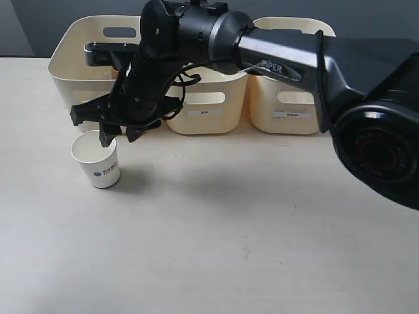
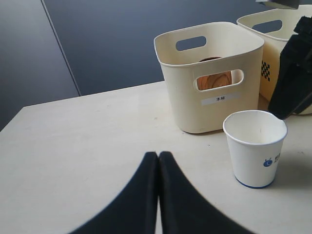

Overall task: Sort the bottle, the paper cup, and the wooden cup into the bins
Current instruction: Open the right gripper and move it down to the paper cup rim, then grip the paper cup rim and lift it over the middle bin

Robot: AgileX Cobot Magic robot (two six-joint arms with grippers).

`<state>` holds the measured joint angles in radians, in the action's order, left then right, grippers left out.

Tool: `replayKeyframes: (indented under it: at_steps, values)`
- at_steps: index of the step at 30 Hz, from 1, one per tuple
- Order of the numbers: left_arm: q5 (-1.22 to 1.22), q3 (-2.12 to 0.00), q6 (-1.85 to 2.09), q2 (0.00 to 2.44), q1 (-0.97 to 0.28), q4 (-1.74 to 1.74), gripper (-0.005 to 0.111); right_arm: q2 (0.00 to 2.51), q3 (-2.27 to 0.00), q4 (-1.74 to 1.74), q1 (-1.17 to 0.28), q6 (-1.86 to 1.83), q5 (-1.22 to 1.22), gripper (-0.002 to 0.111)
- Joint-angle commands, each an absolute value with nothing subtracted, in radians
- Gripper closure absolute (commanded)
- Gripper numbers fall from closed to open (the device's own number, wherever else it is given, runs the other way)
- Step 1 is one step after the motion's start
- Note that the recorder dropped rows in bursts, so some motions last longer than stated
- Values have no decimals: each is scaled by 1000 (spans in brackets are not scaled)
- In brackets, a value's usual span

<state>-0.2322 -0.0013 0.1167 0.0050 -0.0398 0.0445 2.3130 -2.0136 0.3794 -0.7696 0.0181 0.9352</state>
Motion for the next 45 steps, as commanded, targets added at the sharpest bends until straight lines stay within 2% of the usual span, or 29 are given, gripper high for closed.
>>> replayKeyframes:
  at_steps: [1, 31, 34, 41, 45]
  values:
    - [-231, 0, 115, 0, -43, 44, 107, 2329, -2018, 389, -770, 22, 912, 62]
    - [-231, 0, 115, 0, -43, 44, 107, 2366, -2018, 385, -792, 53, 831, 64]
    - [-231, 0, 115, 0, -43, 44, 107, 2367, -2018, 382, -792, 53, 835, 71]
    - [-231, 0, 115, 0, -43, 44, 107, 2368, -2018, 343, -792, 53, 837, 107]
    - [-231, 0, 115, 0, -43, 44, 107, 2363, -2020, 307, -790, 53, 846, 109]
